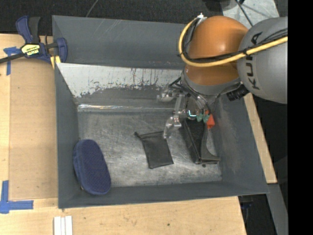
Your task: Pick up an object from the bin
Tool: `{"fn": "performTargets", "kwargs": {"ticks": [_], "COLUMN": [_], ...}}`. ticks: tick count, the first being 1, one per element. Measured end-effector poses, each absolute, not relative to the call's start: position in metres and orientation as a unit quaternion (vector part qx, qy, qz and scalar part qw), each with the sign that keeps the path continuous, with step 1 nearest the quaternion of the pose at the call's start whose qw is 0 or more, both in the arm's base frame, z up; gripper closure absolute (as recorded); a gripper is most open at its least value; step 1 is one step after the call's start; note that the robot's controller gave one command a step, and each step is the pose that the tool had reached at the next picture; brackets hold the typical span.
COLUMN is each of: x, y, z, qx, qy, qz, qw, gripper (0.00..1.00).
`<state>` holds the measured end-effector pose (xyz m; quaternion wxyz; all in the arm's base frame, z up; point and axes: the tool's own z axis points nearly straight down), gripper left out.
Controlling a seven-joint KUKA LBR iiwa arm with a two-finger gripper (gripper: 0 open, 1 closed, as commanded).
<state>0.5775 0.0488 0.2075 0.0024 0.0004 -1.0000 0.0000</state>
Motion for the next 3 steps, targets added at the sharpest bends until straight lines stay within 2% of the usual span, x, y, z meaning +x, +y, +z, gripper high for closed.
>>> {"fn": "performTargets", "kwargs": {"ticks": [1,2,3], "x": [0.557,0.559,0.567], "y": [0.031,0.032,0.030], "z": [0.080,0.083,0.207], "qx": [0.205,0.204,0.181], "qy": [-0.979,-0.979,-0.983], "qz": [0.000,0.000,0.001], "qw": [0.001,-0.001,-0.006], "gripper": [0.00,1.00,1.00]}}
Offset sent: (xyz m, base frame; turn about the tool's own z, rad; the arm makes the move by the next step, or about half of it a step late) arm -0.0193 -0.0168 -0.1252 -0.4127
